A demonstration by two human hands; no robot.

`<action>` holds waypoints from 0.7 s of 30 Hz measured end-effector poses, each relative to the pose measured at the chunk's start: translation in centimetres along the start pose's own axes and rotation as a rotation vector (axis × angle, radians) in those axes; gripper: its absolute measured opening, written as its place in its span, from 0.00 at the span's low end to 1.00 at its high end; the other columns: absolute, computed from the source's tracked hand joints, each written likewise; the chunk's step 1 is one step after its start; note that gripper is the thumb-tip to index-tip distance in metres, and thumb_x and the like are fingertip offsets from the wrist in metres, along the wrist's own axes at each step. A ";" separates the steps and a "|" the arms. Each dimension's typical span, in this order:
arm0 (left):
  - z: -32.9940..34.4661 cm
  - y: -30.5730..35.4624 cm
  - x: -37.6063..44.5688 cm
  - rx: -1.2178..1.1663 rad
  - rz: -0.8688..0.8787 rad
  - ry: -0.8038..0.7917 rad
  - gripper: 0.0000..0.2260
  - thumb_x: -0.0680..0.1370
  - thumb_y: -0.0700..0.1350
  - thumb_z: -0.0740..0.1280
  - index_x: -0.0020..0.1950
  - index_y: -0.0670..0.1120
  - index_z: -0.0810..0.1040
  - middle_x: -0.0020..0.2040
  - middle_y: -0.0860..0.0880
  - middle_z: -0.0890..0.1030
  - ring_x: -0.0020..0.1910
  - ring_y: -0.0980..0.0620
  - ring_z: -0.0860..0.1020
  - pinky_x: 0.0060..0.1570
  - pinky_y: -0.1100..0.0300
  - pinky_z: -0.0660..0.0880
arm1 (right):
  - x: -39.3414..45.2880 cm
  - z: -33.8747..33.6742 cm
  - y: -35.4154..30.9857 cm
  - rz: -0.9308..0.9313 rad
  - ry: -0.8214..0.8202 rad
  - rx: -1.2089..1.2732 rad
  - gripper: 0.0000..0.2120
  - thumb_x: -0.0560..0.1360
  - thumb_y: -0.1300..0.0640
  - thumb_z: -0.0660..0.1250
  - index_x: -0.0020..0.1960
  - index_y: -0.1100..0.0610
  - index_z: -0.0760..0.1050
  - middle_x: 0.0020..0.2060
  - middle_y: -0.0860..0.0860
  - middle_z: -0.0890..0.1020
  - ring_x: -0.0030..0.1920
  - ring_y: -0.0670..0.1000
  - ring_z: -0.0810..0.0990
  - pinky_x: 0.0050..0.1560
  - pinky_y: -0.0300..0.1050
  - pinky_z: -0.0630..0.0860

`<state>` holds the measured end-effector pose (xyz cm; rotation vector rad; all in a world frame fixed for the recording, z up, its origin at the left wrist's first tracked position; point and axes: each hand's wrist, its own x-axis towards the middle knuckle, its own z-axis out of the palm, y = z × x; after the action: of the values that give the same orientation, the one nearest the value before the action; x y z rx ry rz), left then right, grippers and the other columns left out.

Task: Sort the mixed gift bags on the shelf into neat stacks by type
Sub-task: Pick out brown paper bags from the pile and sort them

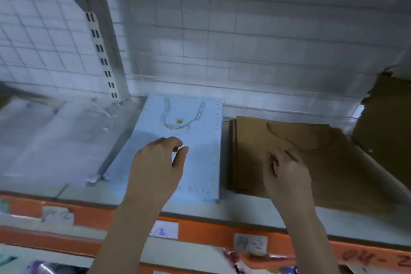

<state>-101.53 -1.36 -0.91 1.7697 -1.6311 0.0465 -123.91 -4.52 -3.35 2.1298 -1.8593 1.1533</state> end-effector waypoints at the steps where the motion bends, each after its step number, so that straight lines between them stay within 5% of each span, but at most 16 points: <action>1: -1.4 -2.5 -0.4 0.015 -0.022 0.015 0.04 0.74 0.45 0.69 0.43 0.45 0.80 0.38 0.48 0.82 0.38 0.44 0.81 0.37 0.57 0.72 | -0.6 0.8 -2.4 -0.018 0.001 0.017 0.03 0.70 0.68 0.69 0.38 0.64 0.78 0.29 0.57 0.78 0.31 0.56 0.76 0.30 0.45 0.73; 5: -8.1 -13.8 -2.5 0.061 -0.155 0.033 0.08 0.75 0.49 0.64 0.43 0.46 0.80 0.38 0.48 0.82 0.39 0.44 0.80 0.38 0.55 0.75 | -3.3 4.9 -13.3 -0.014 -0.015 0.151 0.07 0.73 0.62 0.66 0.48 0.62 0.80 0.37 0.56 0.81 0.41 0.57 0.80 0.42 0.42 0.73; 11: -18.2 -28.8 -7.2 0.161 -0.366 0.109 0.06 0.76 0.47 0.65 0.45 0.46 0.80 0.39 0.47 0.82 0.40 0.43 0.80 0.37 0.56 0.71 | -7.5 11.2 -28.9 -0.079 -0.171 0.271 0.08 0.75 0.59 0.64 0.50 0.59 0.80 0.43 0.54 0.81 0.45 0.56 0.81 0.45 0.40 0.70; 21: -26.8 -42.5 -12.0 0.171 -0.590 0.194 0.06 0.75 0.43 0.66 0.44 0.43 0.81 0.37 0.47 0.82 0.36 0.46 0.79 0.34 0.60 0.68 | -10.6 19.5 -45.4 -0.276 -0.418 0.360 0.10 0.76 0.59 0.63 0.54 0.59 0.78 0.47 0.53 0.80 0.49 0.53 0.78 0.48 0.43 0.72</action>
<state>-54.93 20.24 -6.73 2.2361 -0.9466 0.0821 -74.38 5.59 -5.32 2.9084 -1.4937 1.1116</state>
